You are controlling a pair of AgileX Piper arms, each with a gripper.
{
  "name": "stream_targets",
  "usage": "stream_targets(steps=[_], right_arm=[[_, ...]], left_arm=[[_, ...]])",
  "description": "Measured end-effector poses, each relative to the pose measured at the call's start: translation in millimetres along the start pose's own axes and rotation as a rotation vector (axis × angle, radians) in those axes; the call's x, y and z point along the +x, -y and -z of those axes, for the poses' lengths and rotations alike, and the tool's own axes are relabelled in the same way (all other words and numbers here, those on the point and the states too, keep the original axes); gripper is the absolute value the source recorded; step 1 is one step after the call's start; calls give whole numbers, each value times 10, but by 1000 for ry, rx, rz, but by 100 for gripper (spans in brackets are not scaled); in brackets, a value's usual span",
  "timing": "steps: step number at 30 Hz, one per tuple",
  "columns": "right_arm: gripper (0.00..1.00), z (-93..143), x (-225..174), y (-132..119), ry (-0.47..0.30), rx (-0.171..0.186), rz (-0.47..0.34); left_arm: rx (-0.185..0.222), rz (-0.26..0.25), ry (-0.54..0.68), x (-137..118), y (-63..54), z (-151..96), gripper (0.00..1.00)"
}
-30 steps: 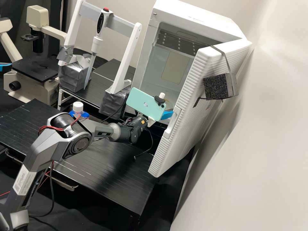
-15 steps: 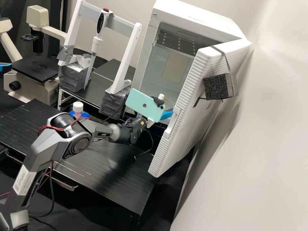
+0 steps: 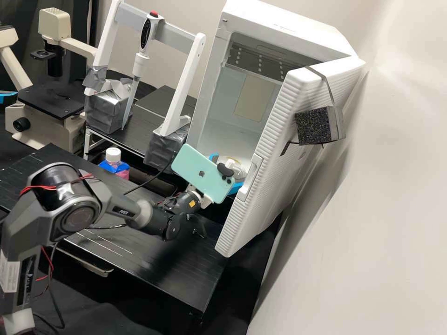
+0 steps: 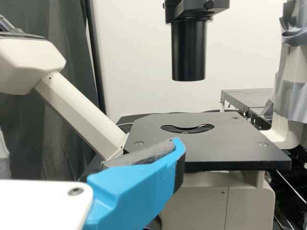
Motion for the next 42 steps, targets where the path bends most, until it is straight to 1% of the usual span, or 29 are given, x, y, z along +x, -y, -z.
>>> stream_targets(steps=[2,5,8,9,10,12,14,17,21,25,28,30,31,33,37,41,42], right_arm=[[0,-1,-172,4,-4,16,-11],[0,63,-428,40,-44,41,-26],[0,173,-690,113,-100,38,-24],[0,189,-751,140,-108,39,-19],[0,281,-854,182,-146,36,-14],[0,402,-990,263,-196,34,2],[0,542,-1108,371,-252,18,31],[0,799,-1237,546,-361,-35,87],[0,1139,-1374,782,-510,-89,150],[0,1441,-1422,972,-590,-137,196],[0,1672,-1424,1071,-636,-152,219],[0,1890,-1408,1162,-685,-164,232],[0,1943,-1398,1184,-695,-158,233],[0,2105,-1354,1269,-721,-164,241],[0,2361,-1231,1476,-731,-152,280],[0,2542,-1049,1747,-719,-164,347],[0,2577,-1014,1773,-717,-164,353]], left_arm=[[0,0,0,0,0,0,100],[0,0,0,0,0,0,100],[0,0,0,0,0,0,100],[0,0,0,0,0,0,100],[0,0,0,0,0,0,100],[0,0,0,0,0,0,100],[0,0,0,0,0,0,100],[0,0,0,0,0,0,100],[0,0,0,0,0,0,100],[0,0,0,0,0,0,100],[0,0,0,0,0,0,100],[0,0,0,0,0,0,100],[0,0,0,0,0,0,100],[0,0,0,0,0,0,100],[0,0,0,0,0,0,100],[0,0,0,0,0,0,100],[0,0,0,0,0,0,100]])
